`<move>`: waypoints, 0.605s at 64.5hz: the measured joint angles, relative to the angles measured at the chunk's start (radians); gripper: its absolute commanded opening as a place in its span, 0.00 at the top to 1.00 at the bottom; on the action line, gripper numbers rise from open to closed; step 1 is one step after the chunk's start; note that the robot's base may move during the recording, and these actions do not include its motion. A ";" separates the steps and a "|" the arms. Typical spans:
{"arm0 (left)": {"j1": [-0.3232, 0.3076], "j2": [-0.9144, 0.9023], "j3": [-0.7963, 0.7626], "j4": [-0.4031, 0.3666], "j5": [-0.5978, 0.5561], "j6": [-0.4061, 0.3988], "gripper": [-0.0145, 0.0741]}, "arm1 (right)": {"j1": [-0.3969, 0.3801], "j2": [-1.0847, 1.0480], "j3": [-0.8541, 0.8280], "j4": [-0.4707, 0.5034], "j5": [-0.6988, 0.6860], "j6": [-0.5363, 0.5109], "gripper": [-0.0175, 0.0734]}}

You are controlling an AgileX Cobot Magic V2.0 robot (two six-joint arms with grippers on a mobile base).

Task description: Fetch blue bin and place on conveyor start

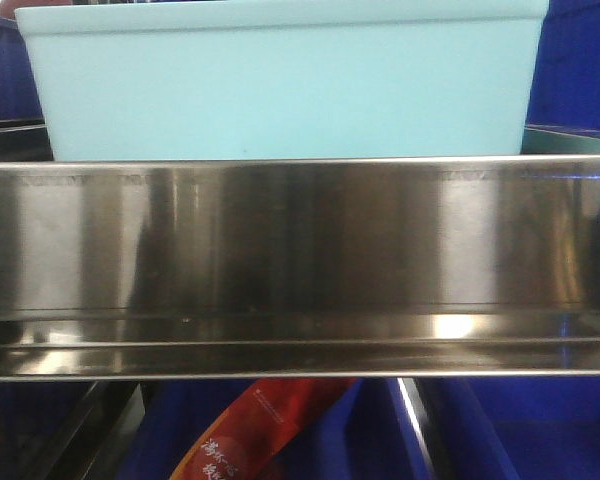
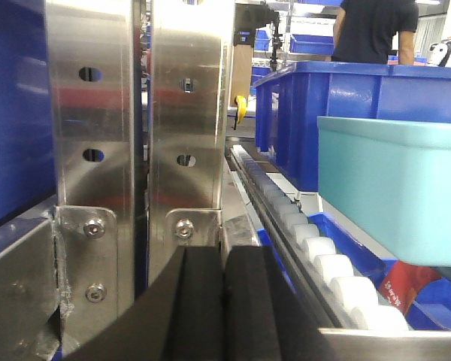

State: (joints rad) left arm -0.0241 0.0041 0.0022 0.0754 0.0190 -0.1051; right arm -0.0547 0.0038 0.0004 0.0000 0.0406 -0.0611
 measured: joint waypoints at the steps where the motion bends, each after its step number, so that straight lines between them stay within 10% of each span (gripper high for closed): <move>1: 0.000 0.000 0.000 0.000 0.000 0.000 0.96 | 0.000 0.000 0.000 0.000 0.000 0.000 0.99; 39: 0.000 0.000 0.000 0.000 0.000 0.000 0.96 | 0.000 0.000 0.000 0.000 0.000 0.000 0.99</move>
State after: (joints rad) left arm -0.0241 0.0041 0.0022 0.0754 0.0190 -0.1051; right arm -0.0547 0.0038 0.0004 0.0000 0.0406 -0.0611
